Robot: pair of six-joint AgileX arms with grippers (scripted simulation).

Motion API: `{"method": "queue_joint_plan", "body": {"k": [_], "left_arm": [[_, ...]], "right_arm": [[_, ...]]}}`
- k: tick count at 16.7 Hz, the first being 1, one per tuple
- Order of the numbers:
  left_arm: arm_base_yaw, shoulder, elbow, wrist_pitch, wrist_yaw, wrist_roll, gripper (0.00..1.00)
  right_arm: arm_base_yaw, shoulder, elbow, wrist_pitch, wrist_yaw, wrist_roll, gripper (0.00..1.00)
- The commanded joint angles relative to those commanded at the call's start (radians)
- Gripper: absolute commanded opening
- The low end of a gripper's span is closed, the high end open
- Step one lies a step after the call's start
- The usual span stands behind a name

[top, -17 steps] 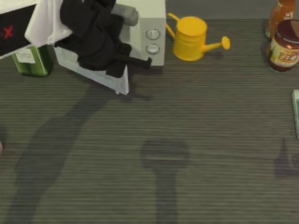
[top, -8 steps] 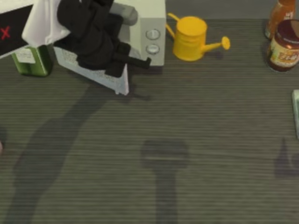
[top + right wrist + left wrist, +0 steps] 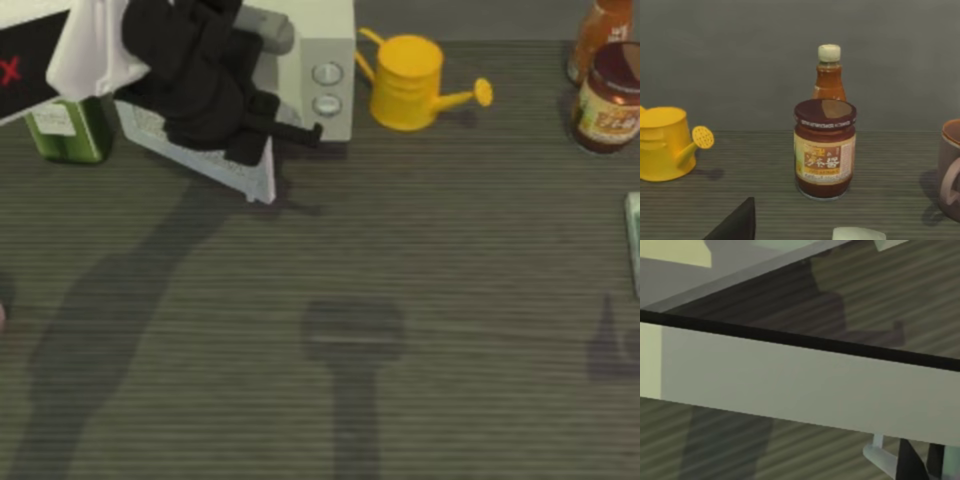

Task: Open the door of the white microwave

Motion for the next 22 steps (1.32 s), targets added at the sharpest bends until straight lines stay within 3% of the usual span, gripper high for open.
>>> {"method": "queue_joint_plan", "body": {"k": [11,18,22], "left_arm": [[-0.004,0.001,-0.004,0.001,0.007,-0.001,0.0],[0.043,-0.067,-0.087,0.012,0.078,0.134,0.0],[0.045,-0.072,-0.088,0.015,0.082,0.14,0.0]], "right_arm": [[0.0,0.0,0.0,0.0,0.0,0.0,1.0],[0.0,0.0,0.0,0.0,0.0,0.0,1.0],[0.0,0.0,0.0,0.0,0.0,0.0,1.0]]}}
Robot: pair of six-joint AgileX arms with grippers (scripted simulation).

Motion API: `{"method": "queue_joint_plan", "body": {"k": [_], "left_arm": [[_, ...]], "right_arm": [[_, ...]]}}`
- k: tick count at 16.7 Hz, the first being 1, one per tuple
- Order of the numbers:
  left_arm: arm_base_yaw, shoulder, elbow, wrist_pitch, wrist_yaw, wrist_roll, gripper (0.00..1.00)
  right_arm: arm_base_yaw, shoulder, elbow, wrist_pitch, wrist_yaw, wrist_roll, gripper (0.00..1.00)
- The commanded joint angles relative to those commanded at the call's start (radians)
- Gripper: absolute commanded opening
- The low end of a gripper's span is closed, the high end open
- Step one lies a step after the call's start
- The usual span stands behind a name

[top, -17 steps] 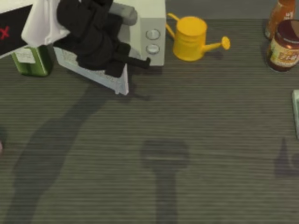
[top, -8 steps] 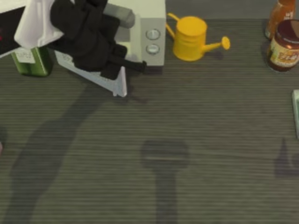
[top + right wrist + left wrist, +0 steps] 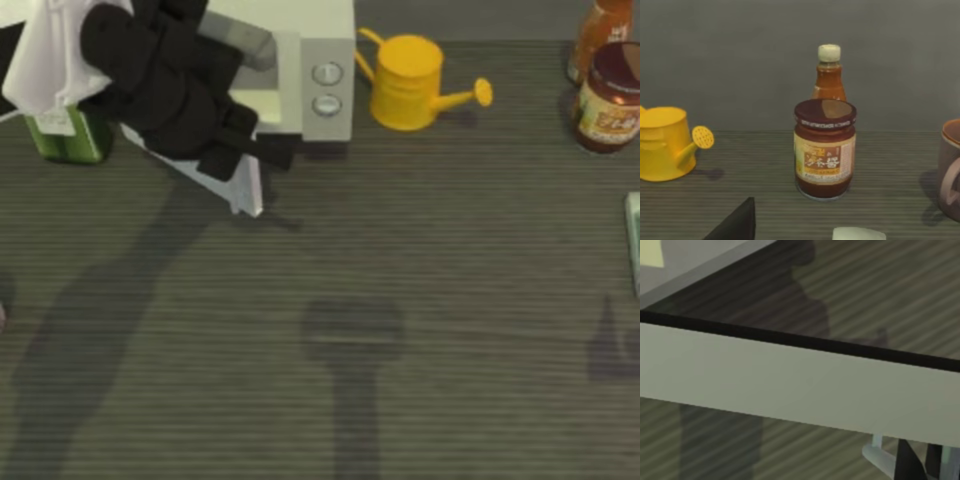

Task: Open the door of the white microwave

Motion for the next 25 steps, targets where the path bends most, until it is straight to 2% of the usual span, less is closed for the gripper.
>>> {"method": "queue_joint_plan", "body": {"k": [21,25], "left_arm": [[0.0,0.0,0.0,0.0,0.0,0.0,0.0],[0.008,-0.013,-0.014,0.001,0.022,0.028,0.0]], "right_arm": [[0.0,0.0,0.0,0.0,0.0,0.0,1.0],[0.0,0.0,0.0,0.0,0.0,0.0,1.0]]}}
